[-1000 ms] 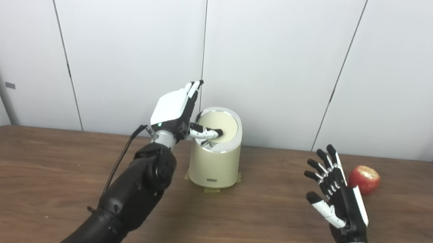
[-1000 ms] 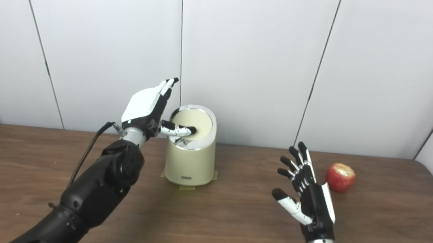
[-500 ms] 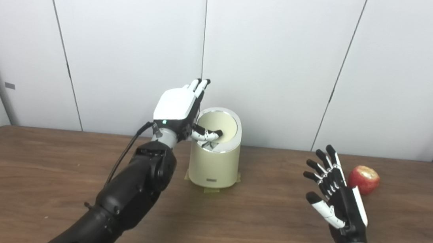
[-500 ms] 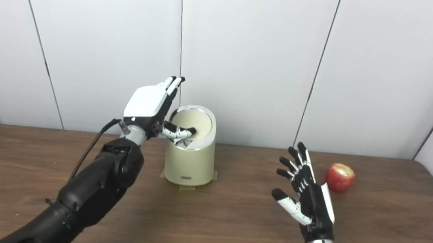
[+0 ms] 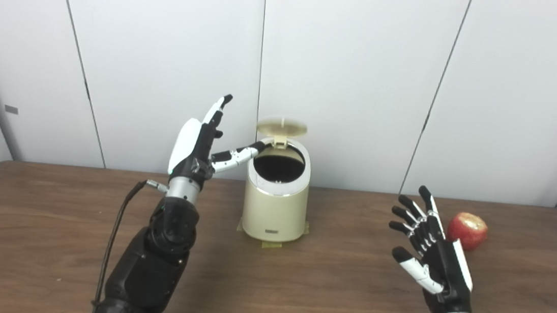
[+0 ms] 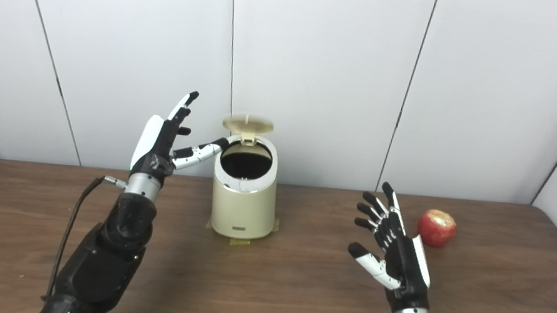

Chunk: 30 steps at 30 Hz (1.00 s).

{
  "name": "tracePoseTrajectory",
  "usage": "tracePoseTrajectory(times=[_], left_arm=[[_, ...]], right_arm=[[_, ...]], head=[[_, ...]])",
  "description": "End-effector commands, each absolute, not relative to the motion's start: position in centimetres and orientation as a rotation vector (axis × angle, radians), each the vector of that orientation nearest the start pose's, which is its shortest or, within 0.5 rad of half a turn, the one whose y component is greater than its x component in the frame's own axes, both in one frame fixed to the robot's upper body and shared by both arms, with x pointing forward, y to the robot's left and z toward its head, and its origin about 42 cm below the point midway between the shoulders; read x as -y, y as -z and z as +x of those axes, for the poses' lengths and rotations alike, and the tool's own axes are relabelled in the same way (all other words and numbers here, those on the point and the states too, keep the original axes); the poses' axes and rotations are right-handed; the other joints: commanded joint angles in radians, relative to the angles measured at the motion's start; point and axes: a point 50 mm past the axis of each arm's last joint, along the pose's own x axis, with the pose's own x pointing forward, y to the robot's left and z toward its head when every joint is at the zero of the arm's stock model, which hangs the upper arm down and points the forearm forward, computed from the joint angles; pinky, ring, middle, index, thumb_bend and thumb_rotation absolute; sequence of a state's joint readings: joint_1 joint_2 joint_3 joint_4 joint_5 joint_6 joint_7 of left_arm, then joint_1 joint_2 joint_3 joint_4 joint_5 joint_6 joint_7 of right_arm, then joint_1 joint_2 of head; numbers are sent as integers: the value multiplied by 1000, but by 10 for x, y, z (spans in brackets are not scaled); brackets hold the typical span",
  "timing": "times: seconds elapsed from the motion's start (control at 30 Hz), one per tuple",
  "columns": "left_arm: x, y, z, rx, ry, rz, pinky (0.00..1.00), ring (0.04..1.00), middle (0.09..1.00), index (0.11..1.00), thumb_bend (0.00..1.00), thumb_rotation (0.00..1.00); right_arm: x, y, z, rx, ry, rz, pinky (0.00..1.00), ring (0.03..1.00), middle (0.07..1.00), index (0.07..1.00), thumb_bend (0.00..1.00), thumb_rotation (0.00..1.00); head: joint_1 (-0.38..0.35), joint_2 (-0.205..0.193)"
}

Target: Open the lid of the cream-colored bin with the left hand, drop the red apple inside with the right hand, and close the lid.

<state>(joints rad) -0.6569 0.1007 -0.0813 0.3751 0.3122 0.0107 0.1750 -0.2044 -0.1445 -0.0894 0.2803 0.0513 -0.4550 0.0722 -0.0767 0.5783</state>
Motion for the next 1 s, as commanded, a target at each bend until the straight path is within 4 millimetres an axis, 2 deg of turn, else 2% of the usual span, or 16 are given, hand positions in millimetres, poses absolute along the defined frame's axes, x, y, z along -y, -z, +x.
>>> tracePoseTrajectory(times=[0.0,0.17,0.23,0.4,0.47,0.5,0.63,0.8,0.83,0.97], left_arm=[[-181,-257,468,386,-22,362,774,909,939,934,655,347],[-207,-239,446,349,-23,221,759,870,894,899,632,299],[-216,-231,436,319,-29,182,763,857,880,886,649,309],[-238,-201,401,279,-37,183,737,833,863,885,652,311],[-246,-188,387,268,-32,183,785,835,853,878,680,340],[-249,-182,380,264,-24,183,765,832,851,879,697,355],[-258,-165,357,264,-1,225,716,806,840,877,705,363],[-263,-148,337,269,16,239,722,788,832,870,693,321],[-264,-145,334,267,19,233,724,791,836,873,686,315],[-270,-139,330,262,24,234,742,799,842,883,637,279]], right_arm=[[258,-71,311,234,-6,-50,756,852,897,998,769,590],[259,-71,311,235,-4,-47,755,850,905,998,777,591],[260,-72,312,236,-2,-49,757,850,906,994,775,589],[262,-73,313,245,-1,-44,758,853,912,1000,773,581],[264,-75,313,253,5,-49,750,851,913,998,775,568],[265,-77,313,258,8,-52,741,849,914,994,766,545],[268,-91,314,283,11,-80,702,818,912,964,713,434],[268,-120,313,312,32,-135,674,775,882,919,734,321],[270,-125,314,314,40,-144,671,777,880,915,737,306],[288,-138,316,330,78,-216,633,764,862,888,765,299]], head=[[0,3],[3,5],[3,5],[2,6],[-1,10],[-2,10],[-16,11],[-86,0],[-86,0],[-171,-21]])
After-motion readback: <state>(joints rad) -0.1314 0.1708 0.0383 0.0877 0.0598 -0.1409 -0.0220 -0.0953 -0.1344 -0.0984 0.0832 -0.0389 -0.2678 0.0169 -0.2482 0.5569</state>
